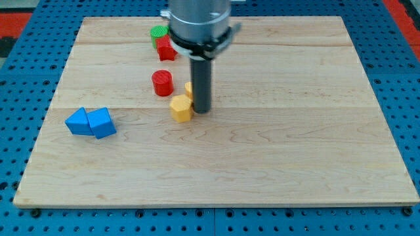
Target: Place the red circle diagonal to the yellow heart
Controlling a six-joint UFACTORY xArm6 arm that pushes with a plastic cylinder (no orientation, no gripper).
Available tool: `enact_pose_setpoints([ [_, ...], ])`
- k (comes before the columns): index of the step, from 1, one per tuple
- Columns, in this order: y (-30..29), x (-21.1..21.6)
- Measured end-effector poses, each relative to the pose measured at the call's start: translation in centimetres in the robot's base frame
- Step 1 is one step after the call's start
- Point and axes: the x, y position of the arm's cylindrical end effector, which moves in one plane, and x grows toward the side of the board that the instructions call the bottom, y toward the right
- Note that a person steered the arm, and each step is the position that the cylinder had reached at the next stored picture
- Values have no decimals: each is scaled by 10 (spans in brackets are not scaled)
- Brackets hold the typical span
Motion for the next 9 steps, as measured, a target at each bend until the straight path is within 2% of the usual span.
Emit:
enact_pose_setpoints([
  [2,28,-71],
  [4,46,-49],
  [6,-29,-45],
  [7,-46,-64],
  [8,-118,-67],
  [9,-89,-77],
])
